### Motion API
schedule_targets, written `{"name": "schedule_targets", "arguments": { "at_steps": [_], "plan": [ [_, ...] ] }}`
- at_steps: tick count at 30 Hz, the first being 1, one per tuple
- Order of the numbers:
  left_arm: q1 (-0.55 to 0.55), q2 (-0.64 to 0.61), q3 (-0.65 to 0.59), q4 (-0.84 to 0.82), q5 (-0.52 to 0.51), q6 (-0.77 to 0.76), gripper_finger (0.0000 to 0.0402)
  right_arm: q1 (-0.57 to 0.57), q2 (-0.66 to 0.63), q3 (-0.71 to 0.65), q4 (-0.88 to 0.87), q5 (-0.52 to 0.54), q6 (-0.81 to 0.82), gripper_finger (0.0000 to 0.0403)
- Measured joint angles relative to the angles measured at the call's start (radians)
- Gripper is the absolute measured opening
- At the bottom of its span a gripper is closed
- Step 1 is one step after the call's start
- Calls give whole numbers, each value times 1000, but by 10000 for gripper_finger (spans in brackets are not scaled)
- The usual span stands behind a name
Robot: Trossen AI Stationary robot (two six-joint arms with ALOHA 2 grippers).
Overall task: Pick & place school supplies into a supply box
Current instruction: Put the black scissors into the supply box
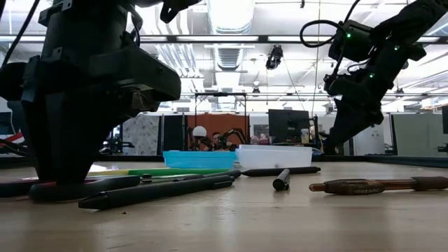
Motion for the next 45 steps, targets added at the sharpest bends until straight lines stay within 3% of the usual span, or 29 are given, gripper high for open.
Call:
{"name": "schedule_targets", "arguments": {
  "at_steps": [2, 10, 22, 28, 31, 36, 45],
  "plan": [
    [3, 1, 0, -1, -5, 2, 60, 0, 0, 0, 0, 3, 0, 201],
    [6, 1, 23, -18, -8, 0, 59, 0, 0, 0, 1, 11, 0, 201],
    [0, -60, 202, -112, -95, -19, 59, 1, -56, 7, 5, 78, -6, 201],
    [14, -163, 231, -127, -250, -107, 59, 1, -145, 9, -7, 96, 8, 201],
    [65, -197, 231, -111, -325, -75, 59, 1, -197, 9, -18, 137, 9, 201],
    [230, -185, 230, -29, -358, 151, 59, 1, -288, 10, -22, 162, 11, 201],
    [527, -131, 231, 246, -273, 463, 59, 1, -391, 10, -51, 176, 38, 201]
  ]
}}
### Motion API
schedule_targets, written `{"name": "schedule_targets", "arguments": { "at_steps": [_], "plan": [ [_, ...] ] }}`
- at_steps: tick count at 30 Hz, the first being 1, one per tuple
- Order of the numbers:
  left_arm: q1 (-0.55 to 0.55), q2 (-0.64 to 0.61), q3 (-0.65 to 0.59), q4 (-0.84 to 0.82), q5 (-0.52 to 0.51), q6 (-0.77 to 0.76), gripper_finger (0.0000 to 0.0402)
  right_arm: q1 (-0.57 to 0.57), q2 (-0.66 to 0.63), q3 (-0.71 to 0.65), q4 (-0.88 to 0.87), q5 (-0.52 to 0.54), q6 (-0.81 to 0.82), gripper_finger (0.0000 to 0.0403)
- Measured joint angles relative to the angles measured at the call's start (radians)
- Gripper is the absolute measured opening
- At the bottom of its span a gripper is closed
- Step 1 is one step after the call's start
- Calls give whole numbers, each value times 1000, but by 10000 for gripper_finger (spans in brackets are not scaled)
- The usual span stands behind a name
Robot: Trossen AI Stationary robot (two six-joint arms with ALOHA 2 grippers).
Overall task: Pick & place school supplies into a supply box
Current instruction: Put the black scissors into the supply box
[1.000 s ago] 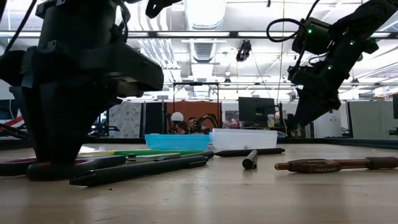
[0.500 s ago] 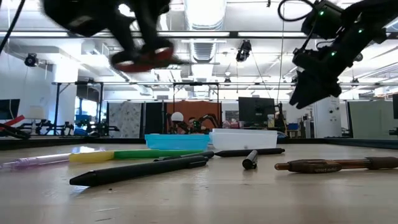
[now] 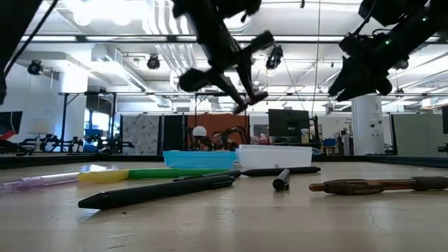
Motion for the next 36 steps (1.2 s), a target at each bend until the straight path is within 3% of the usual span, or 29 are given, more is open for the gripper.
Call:
{"name": "schedule_targets", "arguments": {
  "at_steps": [7, 20, 25, 36],
  "plan": [
    [105, 93, 46, 81, 1, 91, 59, 0, -7, 0, -20, 21, 0, 201],
    [79, 286, 224, 3, 65, 162, 59, 0, -2, -10, -32, 62, 0, 201],
    [40, 303, 239, -116, 86, 159, 59, -1, -2, -11, -64, 62, 14, 201],
    [23, 297, 214, -167, 130, 108, 59, 0, -2, -16, -76, 62, 27, 201]
  ]
}}
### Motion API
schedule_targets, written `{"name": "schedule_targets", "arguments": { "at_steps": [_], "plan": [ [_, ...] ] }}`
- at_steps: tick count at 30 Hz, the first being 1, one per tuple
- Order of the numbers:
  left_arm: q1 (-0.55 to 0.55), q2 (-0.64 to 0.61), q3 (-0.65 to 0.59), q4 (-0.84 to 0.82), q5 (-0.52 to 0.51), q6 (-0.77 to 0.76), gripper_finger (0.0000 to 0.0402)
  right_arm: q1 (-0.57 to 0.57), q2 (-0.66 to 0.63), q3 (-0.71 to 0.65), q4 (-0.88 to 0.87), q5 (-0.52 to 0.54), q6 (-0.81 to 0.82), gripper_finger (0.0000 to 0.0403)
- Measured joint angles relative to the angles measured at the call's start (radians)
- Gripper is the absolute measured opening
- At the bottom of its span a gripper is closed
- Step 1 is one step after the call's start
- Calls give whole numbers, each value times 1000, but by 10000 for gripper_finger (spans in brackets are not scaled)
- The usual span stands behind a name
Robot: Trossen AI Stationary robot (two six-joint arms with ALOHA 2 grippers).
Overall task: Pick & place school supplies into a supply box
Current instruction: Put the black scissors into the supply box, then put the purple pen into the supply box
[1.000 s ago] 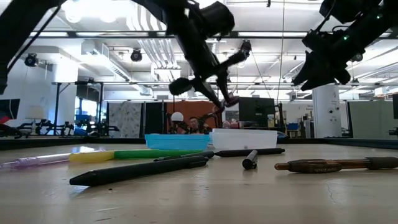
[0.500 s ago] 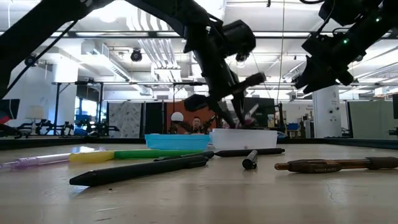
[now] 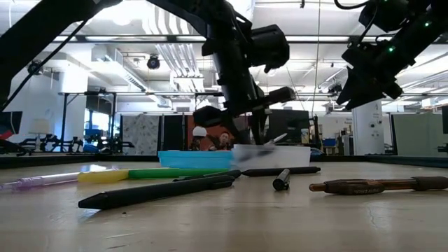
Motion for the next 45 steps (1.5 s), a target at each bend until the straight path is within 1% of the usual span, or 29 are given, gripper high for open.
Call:
{"name": "schedule_targets", "arguments": {
  "at_steps": [6, 17, 20, 27, 30, 33, 35, 37, 39, 41, 45],
  "plan": [
    [0, 4, -1, -64, 7, 14, 64, 0, 0, -1, 0, 0, 0, 201],
    [0, 3, -2, -40, -4, 48, 69, 0, 1, -1, 0, 0, 0, 201],
    [-5, 3, -2, -40, -7, 64, 83, 0, 1, -3, -1, 0, 0, 201],
    [-14, -1, -2, -40, -8, 74, 135, 0, 1, -10, -3, -1, 0, 201],
    [-17, -18, -2, -46, 2, 93, 140, 0, 1, -14, -3, -1, 0, 201],
    [-32, -64, 7, -79, -1, 95, 141, 0, 1, -17, -3, -1, 0, 201],
    [-56, -109, 10, -131, -19, 95, 141, 0, 1, -20, -4, -2, 0, 201],
    [-91, -158, 5, -219, -54, 74, 141, 0, 1, -20, -7, -2, 0, 201],
    [-131, -190, 2, -341, -98, 9, 141, 0, 1, -23, -6, -4, 0, 201],
    [-173, -210, 0, -463, -119, -71, 142, 0, 1, -25, -10, -6, 0, 201],
    [-257, -230, -2, -609, -116, -252, 142, 0, 5, -27, -23, -12, 0, 201]
  ]
}}
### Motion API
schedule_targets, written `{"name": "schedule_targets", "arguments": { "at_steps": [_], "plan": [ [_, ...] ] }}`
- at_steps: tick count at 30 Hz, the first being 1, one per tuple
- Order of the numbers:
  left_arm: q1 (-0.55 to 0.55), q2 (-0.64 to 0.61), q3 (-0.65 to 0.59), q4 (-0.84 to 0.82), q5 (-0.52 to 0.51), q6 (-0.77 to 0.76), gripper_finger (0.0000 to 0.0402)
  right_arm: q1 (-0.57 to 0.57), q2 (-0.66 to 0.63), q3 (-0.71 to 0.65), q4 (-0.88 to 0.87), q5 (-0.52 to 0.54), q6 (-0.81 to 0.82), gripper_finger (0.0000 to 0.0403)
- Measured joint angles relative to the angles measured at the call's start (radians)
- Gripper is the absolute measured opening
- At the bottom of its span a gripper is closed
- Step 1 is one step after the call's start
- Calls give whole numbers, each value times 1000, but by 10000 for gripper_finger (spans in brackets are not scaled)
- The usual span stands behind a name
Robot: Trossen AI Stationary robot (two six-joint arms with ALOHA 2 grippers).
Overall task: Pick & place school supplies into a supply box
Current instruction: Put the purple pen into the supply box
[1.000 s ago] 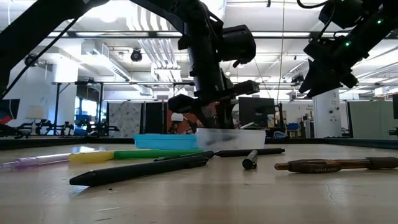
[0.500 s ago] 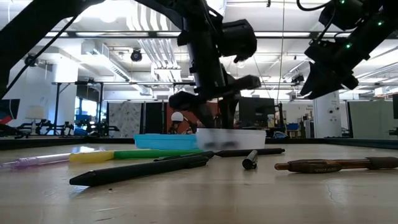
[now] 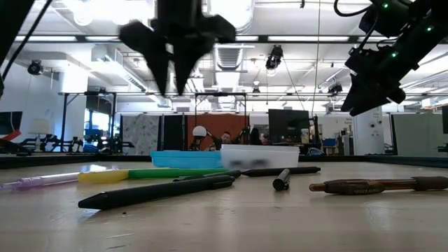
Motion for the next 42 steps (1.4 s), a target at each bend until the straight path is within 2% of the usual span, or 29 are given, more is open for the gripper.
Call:
{"name": "schedule_targets", "arguments": {
  "at_steps": [4, 10, 17, 24, 28, 33, 42],
  "plan": [
    [-77, -1, -35, -41, 19, -166, 142, 0, 3, -2, 1, 0, -3, 201],
    [-124, -1, -211, 47, 125, -377, 142, 0, 4, -4, 0, 0, -13, 201],
    [-126, -51, -408, 281, 164, -415, 142, 0, 3, -4, 0, -2, -34, 201],
    [-126, -232, -699, 537, 158, -501, 142, 0, 3, -4, -1, -19, -34, 201],
    [-124, -319, -816, 675, 133, -518, 142, 0, 4, -4, -1, -19, -34, 201],
    [-123, -331, -838, 704, 109, -508, 142, -1, 9, -4, 0, -18, -11, 201],
    [-124, -226, -785, 699, 122, -445, 133, 0, 46, -9, 1, -17, 19, 201]
  ]
}}
